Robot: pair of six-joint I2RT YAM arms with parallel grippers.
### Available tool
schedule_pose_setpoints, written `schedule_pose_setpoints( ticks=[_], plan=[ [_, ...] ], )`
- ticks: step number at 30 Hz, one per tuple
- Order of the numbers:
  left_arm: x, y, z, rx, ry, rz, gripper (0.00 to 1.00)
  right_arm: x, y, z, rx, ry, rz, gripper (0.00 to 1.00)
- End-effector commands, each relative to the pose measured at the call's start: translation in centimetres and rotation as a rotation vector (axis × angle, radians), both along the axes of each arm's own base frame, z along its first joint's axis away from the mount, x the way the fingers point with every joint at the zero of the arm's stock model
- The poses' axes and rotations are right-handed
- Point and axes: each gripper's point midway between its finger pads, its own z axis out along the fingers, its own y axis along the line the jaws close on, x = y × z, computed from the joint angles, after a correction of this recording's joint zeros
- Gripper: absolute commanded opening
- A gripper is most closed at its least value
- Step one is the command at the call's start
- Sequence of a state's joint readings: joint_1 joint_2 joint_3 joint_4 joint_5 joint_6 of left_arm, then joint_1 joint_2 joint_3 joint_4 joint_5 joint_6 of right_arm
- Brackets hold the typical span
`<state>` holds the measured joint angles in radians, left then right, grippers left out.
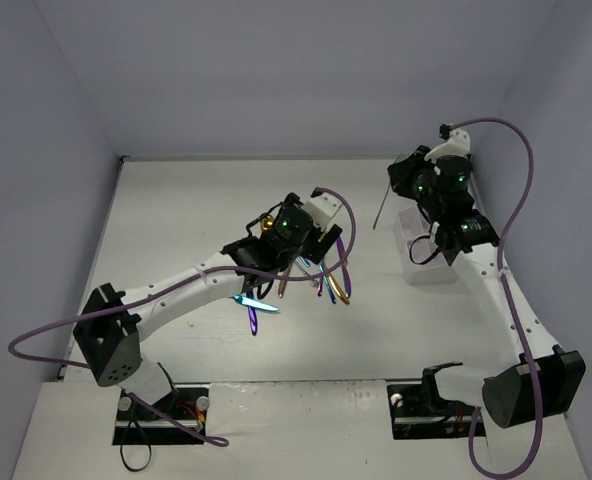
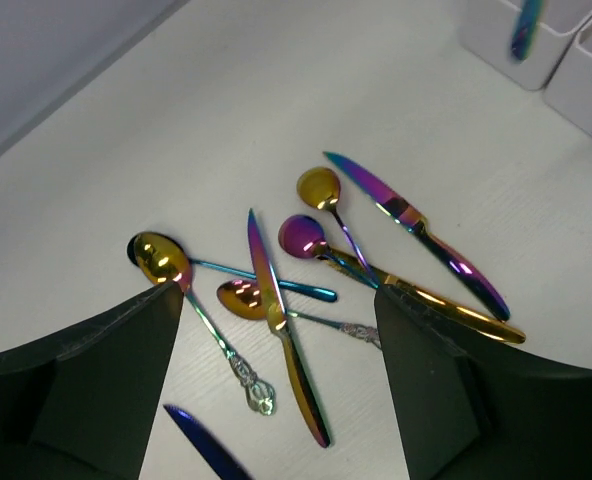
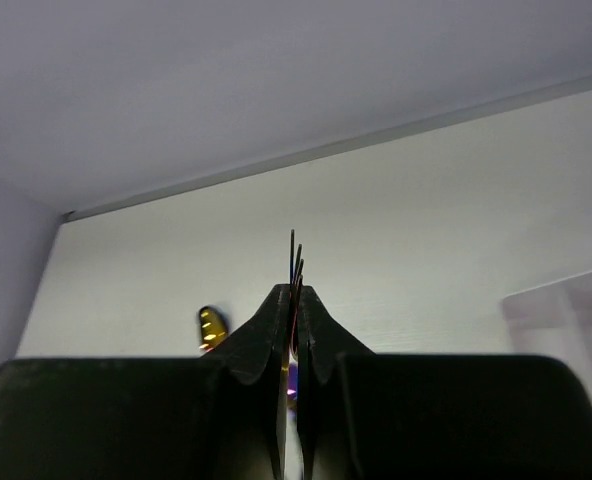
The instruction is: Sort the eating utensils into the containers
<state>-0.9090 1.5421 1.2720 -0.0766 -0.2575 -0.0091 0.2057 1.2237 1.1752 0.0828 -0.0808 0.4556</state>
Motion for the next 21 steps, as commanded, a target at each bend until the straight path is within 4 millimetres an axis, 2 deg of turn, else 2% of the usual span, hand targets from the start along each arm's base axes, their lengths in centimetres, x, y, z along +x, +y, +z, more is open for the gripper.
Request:
schedule_pose_setpoints(
  ticks=[1,4,7,10,12,15,19,21],
  plan=[
    [0.2,5.7,0.4,-0.121,0.098,0.203,0.76,2.4,-7.8,5.2,-0.137,-0.159,-0.203,0.0],
    [-0.5,8.8,-2.0,-0.151,0.184,0.259,0.77,3.3,-11.3,5.9,-0.208,-0.162,-0.308,0.0],
    [-1.5,11.2,-2.8,-0.167,0.227,0.288,0.77,4.5,-14.0,6.0,-0.251,-0.151,-0.375,0.0],
    [-2.2,13.9,-4.5,-0.142,0.269,0.332,0.78,5.4,-16.4,5.3,-0.257,-0.127,-0.42,0.0],
    [-2.6,15.4,-4.9,-0.142,0.28,0.349,0.78,6.5,-17.5,3.7,-0.26,-0.089,-0.436,0.0],
    [-2.7,16.6,-5.3,-0.146,0.289,0.366,0.78,7.3,-18.5,2.9,-0.264,-0.066,-0.456,0.0],
    [-2.8,16.9,-5.8,-0.14,0.296,0.368,0.78,7.8,-19.4,1.0,-0.285,-0.02,-0.484,0.0],
    [-2.7,16.9,-6.1,-0.132,0.303,0.368,0.78,8.3,-20.1,-1.1,-0.298,0.024,-0.5,0.0]
  ],
)
